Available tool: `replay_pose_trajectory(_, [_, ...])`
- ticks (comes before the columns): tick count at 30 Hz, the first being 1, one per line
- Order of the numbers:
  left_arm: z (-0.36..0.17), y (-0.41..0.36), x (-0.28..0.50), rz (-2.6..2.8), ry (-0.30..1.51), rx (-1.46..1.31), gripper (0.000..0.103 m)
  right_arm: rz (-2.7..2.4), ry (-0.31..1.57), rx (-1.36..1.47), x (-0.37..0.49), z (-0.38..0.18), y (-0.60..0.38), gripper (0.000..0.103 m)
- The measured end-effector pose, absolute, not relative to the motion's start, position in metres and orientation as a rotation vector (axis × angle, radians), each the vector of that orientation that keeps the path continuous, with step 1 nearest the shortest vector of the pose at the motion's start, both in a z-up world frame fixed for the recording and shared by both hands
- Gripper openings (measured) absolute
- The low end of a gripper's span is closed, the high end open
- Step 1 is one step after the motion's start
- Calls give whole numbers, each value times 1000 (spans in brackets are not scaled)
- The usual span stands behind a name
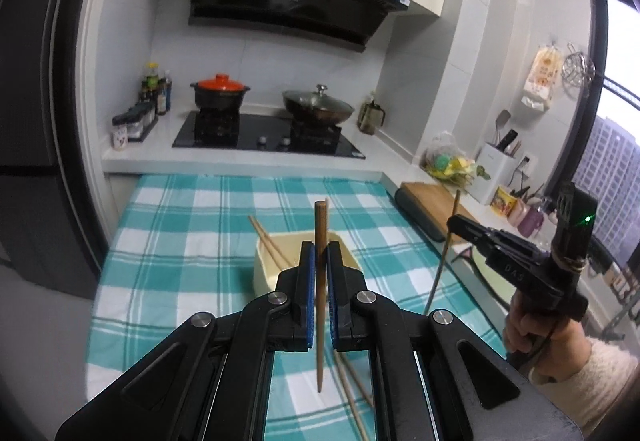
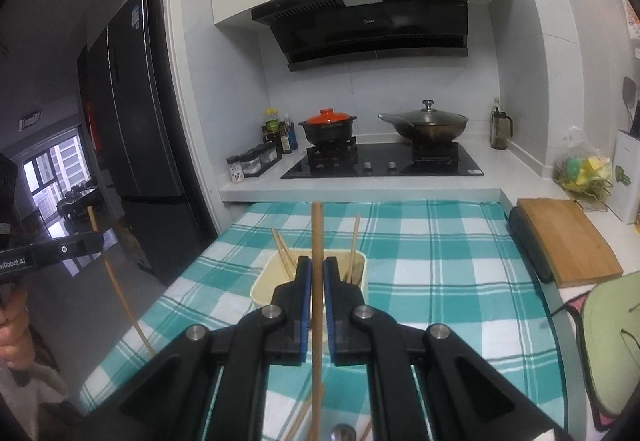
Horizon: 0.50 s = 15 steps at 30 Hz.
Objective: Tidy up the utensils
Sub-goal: 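Carry both chopsticks over the cream box and lower them in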
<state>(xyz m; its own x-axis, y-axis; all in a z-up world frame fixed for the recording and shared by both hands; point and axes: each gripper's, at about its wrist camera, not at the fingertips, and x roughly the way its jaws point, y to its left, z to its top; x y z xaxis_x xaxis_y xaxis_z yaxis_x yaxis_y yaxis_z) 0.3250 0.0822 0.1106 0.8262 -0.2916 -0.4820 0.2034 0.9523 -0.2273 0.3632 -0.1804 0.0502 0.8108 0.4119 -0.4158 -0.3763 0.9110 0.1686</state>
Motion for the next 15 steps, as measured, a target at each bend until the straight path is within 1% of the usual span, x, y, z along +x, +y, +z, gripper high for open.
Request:
replay_pose_trajectory(4, [137, 78, 363, -239, 477, -164, 4, 430, 388, 71, 403, 74, -161, 6])
replay_pose_trajectory(7, [143, 72, 397, -197, 437, -147, 4, 436, 333, 72, 435, 86, -146, 6])
replay_pose_trajectory(10, [133, 65, 429, -163, 427, -139, 4, 445, 297, 78, 465, 88, -133, 6])
replay_pose_trajectory(15, [91, 62, 477, -114, 465, -166, 4, 459, 301, 76, 512, 59, -115, 6])
